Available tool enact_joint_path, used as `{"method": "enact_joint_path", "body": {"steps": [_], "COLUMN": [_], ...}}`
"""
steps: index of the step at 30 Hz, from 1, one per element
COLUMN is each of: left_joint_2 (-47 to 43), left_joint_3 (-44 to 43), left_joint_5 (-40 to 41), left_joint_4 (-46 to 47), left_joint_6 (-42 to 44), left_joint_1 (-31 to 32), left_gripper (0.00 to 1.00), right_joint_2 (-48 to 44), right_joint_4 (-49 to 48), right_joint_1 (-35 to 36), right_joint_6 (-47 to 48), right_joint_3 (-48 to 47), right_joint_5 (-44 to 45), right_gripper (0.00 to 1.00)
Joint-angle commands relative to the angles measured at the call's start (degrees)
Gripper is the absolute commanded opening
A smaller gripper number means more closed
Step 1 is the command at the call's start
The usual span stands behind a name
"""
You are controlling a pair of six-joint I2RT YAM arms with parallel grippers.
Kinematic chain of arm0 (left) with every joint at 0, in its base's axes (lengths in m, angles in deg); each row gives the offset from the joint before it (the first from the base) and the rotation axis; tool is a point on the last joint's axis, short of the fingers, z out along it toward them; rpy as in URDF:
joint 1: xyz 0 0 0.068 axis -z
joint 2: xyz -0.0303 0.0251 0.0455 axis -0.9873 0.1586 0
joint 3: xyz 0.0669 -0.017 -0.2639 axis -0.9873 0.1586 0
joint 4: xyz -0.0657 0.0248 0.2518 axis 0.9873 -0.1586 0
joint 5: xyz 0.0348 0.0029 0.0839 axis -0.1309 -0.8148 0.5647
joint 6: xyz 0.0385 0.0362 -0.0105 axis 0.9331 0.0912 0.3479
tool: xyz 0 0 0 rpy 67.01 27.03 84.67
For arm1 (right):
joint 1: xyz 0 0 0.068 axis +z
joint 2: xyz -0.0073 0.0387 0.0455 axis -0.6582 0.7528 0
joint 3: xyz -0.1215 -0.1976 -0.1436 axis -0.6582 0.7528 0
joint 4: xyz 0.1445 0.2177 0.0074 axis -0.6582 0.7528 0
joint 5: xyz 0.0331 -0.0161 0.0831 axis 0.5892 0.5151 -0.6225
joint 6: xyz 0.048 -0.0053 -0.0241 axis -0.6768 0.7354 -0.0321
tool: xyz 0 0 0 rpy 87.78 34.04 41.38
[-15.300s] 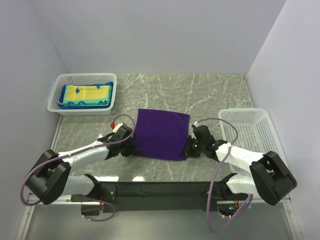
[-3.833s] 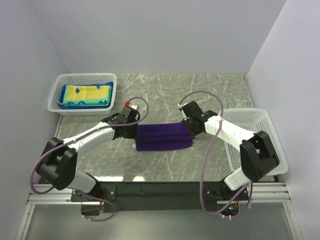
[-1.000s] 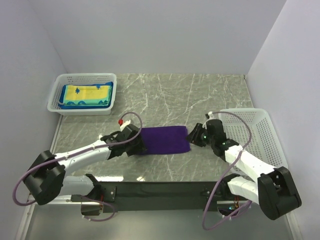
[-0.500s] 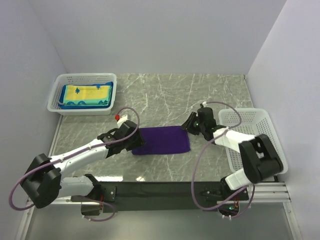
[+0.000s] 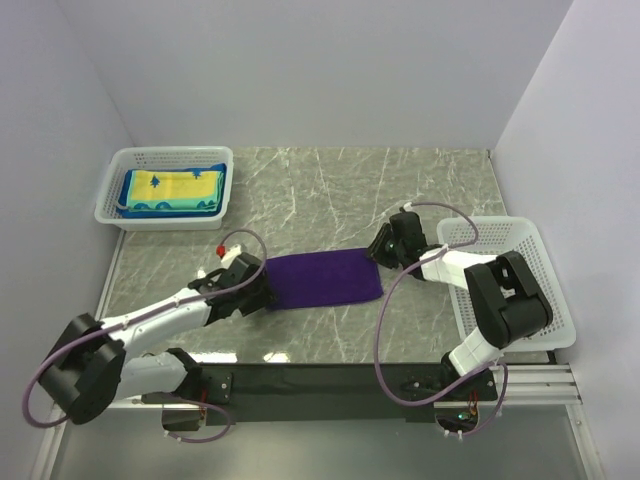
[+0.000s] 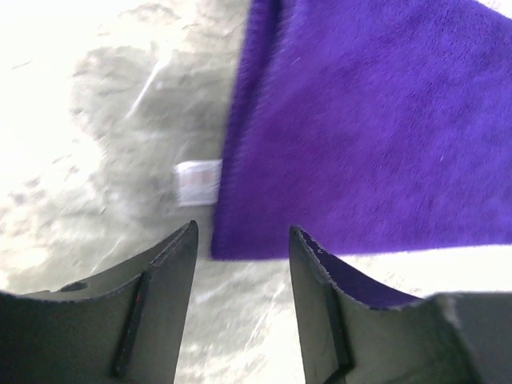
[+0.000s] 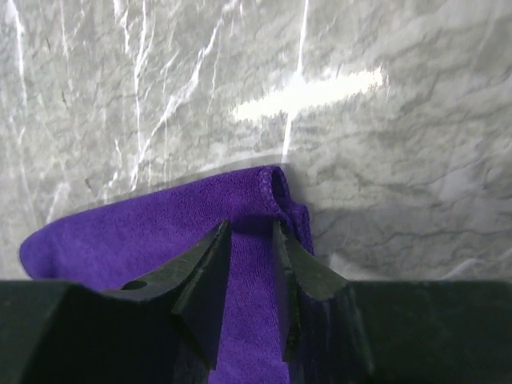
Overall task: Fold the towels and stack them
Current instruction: Neatly place the folded towel into the bin
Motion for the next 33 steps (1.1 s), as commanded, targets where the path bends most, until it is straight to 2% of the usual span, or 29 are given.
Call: {"method": "enact_joint_path", "body": {"steps": [1,3,5,8,9,12,13,15,18,21,23,26,33], "left_joint_2": [-4.6,-6.7,-8.0,-10.4,-10.7,-10.7,-10.5,-10.4,-11.1,-12.1,-12.9,-15.0,-15.1], "left_joint_3": [-0.4,-3.0,-4.7,-6.9,-8.5,-12.6,-13.6,-15.9,-17.4,-17.1,-15.5,-11.7,-12.4], "left_joint_5": [1.0,1.8,1.2,-3.9,-4.3,-4.5,-4.6,-5.0,-5.0,-4.7,-2.9,-3.8,-4.6], "left_joint_4": [-4.6,-7.8,-9.6,-9.4,-10.4,-13.2,-14.7,-16.0,-17.6,-17.7,-16.7,-13.8,-14.2], "left_joint_6": [-0.5,0.8,1.8,5.5,7.7,13.0,14.2,18.2,22.6,25.9,26.2,25.7,26.0], "left_joint_1": [-0.3,-1.2,-2.7,-8.9,-12.1,-18.7,-20.3,-25.3,-31.6,-35.4,-35.7,-35.9,-36.7], "left_gripper": [0.56,0.58,0.67,0.77,0.82,0.93,0.99,0.99,0.99,1.00,0.99,1.00,0.99], "right_joint_2": [-1.5,-4.4,-7.6,-10.8,-11.3,-12.1,-11.9,-10.7,-7.1,-1.4,4.4,12.1,23.5], "right_joint_4": [4.3,6.1,9.3,14.9,16.5,22.4,24.7,26.2,28.3,29.8,31.5,35.4,41.1], "right_joint_1": [-0.9,-0.3,0.7,4.5,7.9,13.1,16.5,19.9,28.1,35.5,40.0,43.6,48.3], "right_joint_6": [4.6,7.6,12.0,19.2,20.7,24.6,25.1,25.6,26.0,26.5,27.9,29.1,31.4], "right_joint_3": [-2.9,-4.5,-6.8,-10.8,-11.9,-15.8,-16.9,-19.4,-22.8,-27.3,-32.0,-38.7,-51.3], "right_joint_5": [5.2,6.6,6.8,7.1,7.6,10.6,10.7,10.4,11.4,12.4,12.4,14.9,16.7], "right_gripper": [0.37,0.38,0.39,0.43,0.54,0.72,0.75,0.77,0.79,0.77,0.74,0.71,0.65]}}
